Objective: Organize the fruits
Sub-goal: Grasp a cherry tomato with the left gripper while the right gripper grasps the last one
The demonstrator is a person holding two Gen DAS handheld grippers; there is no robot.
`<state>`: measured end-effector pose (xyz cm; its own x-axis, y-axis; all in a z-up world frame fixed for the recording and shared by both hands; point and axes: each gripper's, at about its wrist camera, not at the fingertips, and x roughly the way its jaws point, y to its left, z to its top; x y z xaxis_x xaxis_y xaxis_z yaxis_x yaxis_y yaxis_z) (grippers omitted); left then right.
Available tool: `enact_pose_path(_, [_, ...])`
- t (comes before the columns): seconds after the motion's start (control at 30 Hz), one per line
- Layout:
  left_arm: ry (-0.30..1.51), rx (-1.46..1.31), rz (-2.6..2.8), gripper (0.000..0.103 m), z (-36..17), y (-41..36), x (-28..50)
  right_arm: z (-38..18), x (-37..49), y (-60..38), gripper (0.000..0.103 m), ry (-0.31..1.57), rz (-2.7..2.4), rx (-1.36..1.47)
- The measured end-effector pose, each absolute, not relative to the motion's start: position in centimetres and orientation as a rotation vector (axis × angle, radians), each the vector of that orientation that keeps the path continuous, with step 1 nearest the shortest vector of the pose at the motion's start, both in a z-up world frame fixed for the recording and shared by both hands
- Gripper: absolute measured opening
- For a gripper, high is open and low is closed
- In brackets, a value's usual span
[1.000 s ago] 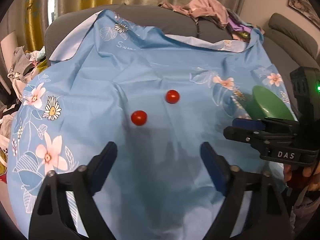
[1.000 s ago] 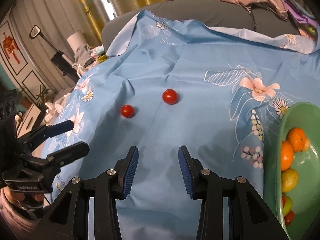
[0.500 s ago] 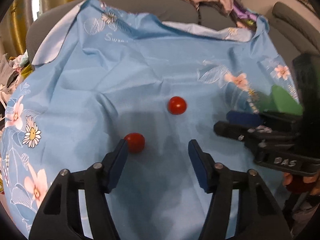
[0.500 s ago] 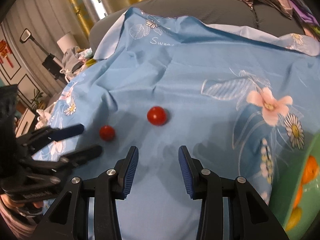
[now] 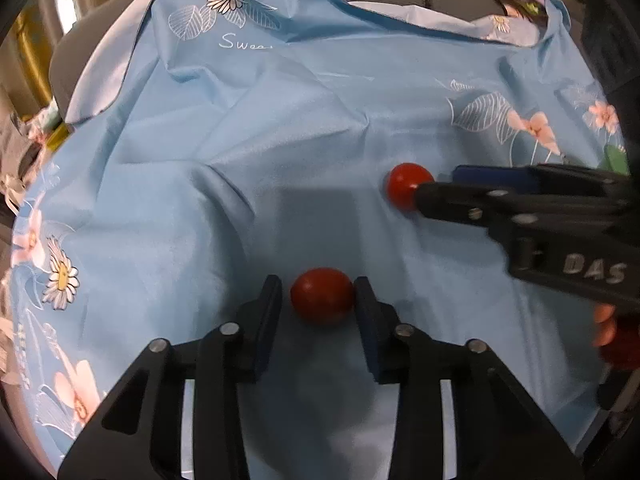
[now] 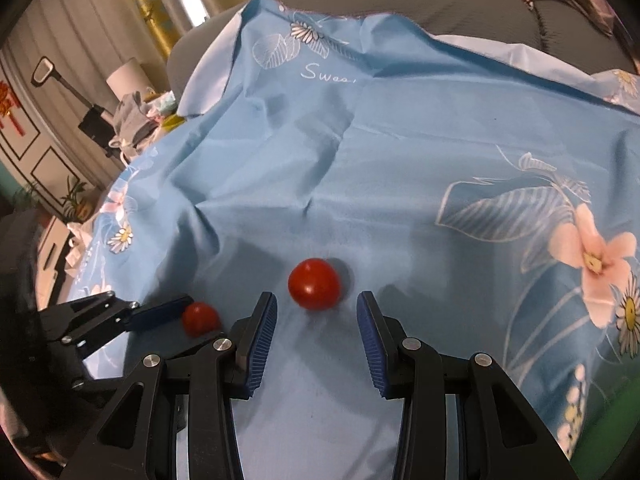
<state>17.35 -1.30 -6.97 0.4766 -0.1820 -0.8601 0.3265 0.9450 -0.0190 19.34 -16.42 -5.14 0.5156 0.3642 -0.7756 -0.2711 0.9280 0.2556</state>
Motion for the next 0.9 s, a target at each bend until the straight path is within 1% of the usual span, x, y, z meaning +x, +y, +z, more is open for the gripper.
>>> enact_pose_path(0.3, [1.02,0.113,-0.324,0.03,-7.1,-1.3,17.6,-6.3,20.7,-14.3,0.042,0.959,0.392,0.032])
enact_pose_path(0.37, [1.021,0.105,-0.325,0.03,-7.1,-1.3,17.7,-6.6,20.8,-14.1,0.034,0.945,0.382,0.012])
enact_pose_path(0.57, [1.025,0.081,-0.32,0.03,-6.8,-1.3,17.7,-6.5,20.7,-14.4,0.032,0.943,0.377,0.018])
enact_pose_path(0.9, [0.994,0.036,-0.288,0.03,-4.5,-0.1,15.1,-2.8,15.9,-15.8,0.032,0.873,0.412,0.063])
